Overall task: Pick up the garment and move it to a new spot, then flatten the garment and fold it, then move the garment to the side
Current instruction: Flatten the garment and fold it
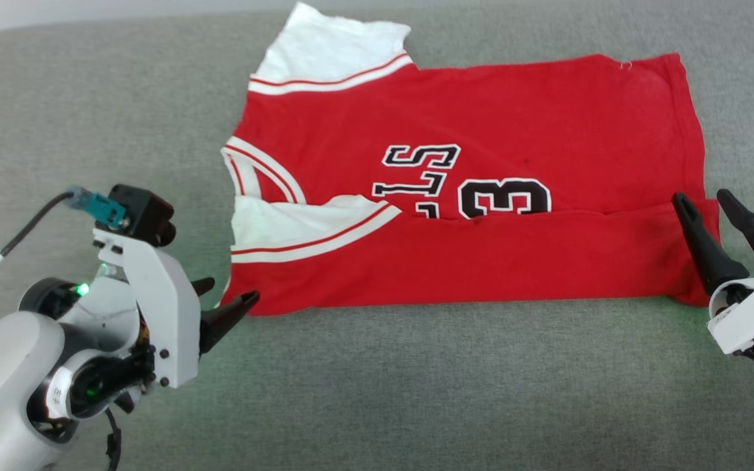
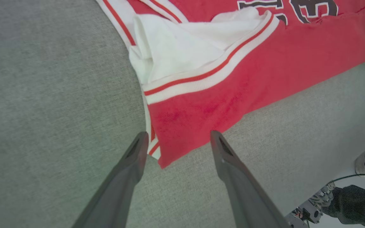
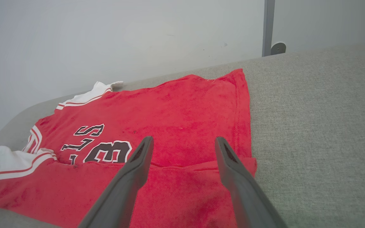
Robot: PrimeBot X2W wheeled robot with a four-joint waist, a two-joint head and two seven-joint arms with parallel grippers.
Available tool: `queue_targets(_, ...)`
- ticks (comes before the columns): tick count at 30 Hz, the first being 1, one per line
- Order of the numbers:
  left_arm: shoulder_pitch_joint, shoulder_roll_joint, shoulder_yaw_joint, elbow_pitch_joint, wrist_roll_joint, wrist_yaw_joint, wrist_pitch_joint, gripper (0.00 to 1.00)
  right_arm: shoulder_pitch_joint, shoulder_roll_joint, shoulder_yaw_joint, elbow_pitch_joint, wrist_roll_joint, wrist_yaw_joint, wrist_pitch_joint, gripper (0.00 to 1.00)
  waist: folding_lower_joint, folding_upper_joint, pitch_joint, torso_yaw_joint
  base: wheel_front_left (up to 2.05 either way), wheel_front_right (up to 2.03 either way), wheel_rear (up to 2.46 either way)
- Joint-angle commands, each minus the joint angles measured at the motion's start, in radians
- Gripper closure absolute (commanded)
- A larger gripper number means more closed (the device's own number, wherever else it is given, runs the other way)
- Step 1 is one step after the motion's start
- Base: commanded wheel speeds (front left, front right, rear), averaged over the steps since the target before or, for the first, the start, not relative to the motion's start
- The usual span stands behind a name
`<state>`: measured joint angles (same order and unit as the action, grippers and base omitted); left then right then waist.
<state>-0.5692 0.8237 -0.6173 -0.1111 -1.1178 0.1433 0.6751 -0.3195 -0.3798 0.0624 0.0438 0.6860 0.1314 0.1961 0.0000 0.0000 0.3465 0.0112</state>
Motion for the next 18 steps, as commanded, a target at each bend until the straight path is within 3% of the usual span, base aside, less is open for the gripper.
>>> queue_targets(1, -0.006, 0.002, 0.0, -0.003, -0.001, 0.009, 0.013, 0.0, -0.008, 0.003, -0.007, -0.005, -0.002, -0.002, 0.004, 0.0, 0.0, 0.0, 0.029, -0.021, 0.0, 0.0, 0.0)
queue_targets(4, -0.01, 0.0, -0.004, -0.014, -0.014, 0.023, 0.037, 0.0, -0.023, 0.006, -0.011, -0.017, 0.001, -0.002, 0.011, 0.0, 0.0, 0.0, 0.054, -0.04, 0.0, 0.0, 0.0)
queue_targets(16, 0.01, -0.029, -0.019, 0.05, -0.026, 0.004, 0.028, 0.0, -0.027, -0.024, -0.008, -0.042, -0.01, -0.002, 0.074, 0.0, 0.0, 0.0, 0.11, -0.071, 0.0, 0.0, 0.0)
queue_targets(17, 0.01, -0.035, -0.022, 0.053, -0.025, 0.0, 0.022, 0.15, -0.026, -0.03, -0.005, -0.046, -0.014, -0.002, 0.089, 0.0, 0.0, 0.0, 0.114, -0.071, 0.0, 0.0, 0.0)
queue_targets(18, 0.008, -0.041, -0.022, 0.056, -0.024, -0.003, 0.015, 0.43, -0.026, -0.038, 0.0, -0.051, -0.021, -0.002, 0.106, 0.0, 0.0, 0.0, 0.116, -0.071, 0.0, 0.0, 0.0)
